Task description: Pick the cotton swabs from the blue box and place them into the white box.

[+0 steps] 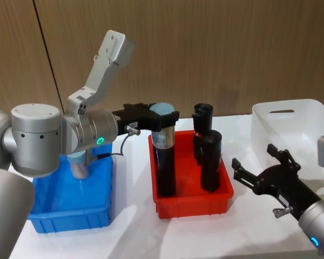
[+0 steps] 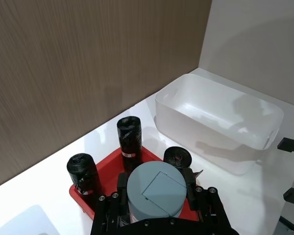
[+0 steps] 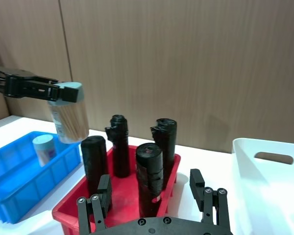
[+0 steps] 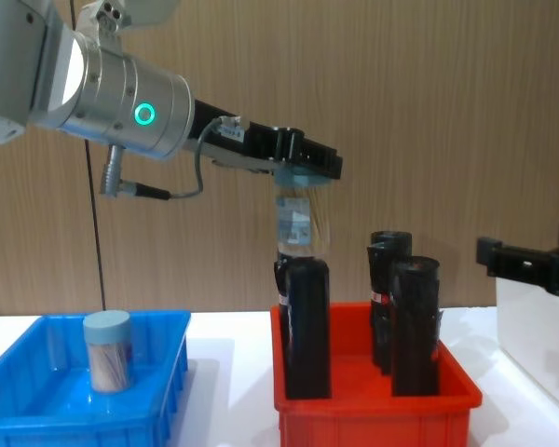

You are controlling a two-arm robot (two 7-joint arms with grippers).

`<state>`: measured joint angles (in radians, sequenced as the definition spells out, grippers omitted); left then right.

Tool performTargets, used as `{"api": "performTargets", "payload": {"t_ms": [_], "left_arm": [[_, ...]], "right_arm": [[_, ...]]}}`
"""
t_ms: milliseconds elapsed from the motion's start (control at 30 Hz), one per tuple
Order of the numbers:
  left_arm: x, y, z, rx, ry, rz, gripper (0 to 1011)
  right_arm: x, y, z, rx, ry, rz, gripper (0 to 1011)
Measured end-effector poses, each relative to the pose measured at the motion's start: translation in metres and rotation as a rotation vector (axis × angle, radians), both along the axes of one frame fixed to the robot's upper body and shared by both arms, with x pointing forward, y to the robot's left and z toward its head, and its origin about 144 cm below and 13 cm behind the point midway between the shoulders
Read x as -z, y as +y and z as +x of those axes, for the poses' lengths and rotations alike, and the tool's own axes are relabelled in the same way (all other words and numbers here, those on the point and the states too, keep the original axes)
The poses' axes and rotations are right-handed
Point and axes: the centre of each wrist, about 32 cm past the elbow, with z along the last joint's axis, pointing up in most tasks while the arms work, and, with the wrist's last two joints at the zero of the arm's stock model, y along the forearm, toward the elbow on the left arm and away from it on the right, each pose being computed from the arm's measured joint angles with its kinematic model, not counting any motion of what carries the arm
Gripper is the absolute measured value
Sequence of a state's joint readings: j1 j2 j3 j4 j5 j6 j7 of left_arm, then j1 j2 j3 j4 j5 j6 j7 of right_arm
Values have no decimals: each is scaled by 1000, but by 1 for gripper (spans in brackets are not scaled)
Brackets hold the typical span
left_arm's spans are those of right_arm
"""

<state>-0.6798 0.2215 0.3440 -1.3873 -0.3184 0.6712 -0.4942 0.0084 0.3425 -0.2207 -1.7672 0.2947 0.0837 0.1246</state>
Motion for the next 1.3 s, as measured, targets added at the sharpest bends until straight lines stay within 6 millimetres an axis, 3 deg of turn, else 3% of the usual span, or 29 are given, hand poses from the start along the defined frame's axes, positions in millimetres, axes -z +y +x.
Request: {"api": "performTargets", "payload": {"t_ms": [633, 1300], "left_arm": [[-2, -2, 2, 8, 1, 4, 676], [-3, -2, 2, 9, 2, 4, 676]], "right_arm": [[-20, -3, 34, -158, 130, 5, 1001], [-32, 20, 75, -283, 213, 98, 1001]]}}
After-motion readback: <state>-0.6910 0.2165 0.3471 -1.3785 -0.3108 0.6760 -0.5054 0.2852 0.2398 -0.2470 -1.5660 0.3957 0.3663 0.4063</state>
